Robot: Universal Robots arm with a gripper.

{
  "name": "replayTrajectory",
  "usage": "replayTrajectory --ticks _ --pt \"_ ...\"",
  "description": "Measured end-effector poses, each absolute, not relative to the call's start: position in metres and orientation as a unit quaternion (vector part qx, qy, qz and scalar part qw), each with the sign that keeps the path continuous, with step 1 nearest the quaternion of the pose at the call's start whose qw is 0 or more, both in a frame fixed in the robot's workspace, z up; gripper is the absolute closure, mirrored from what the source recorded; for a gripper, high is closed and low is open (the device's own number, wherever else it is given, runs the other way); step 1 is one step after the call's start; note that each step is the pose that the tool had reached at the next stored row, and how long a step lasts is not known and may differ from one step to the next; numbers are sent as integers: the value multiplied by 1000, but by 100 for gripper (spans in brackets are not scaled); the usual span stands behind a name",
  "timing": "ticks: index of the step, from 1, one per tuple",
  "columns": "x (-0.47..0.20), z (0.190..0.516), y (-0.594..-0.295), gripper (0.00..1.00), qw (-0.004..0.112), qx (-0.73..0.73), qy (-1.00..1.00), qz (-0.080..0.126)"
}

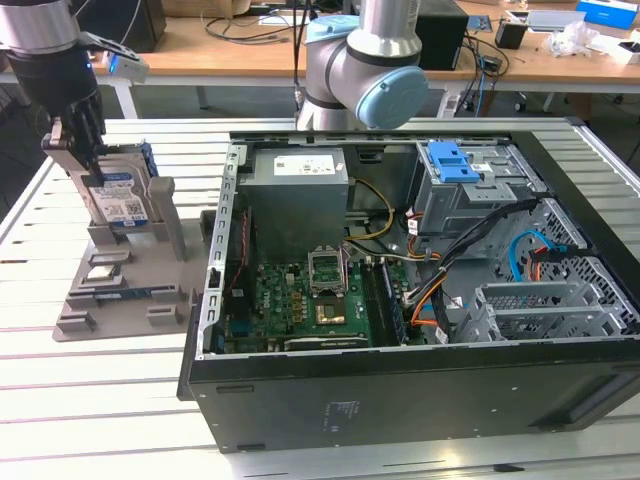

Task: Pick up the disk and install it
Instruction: 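Pick up the disk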

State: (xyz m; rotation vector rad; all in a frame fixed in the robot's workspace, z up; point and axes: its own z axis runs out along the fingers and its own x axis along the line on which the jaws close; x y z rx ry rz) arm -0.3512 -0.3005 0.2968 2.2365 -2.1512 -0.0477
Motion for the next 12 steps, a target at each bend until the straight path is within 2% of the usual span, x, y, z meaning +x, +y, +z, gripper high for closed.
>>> replayTrajectory --ticks 4,12 --pt "-351 300 -301 64 19 721 -693 -15" --pt "-351 330 -299 64 19 720 -693 -15"
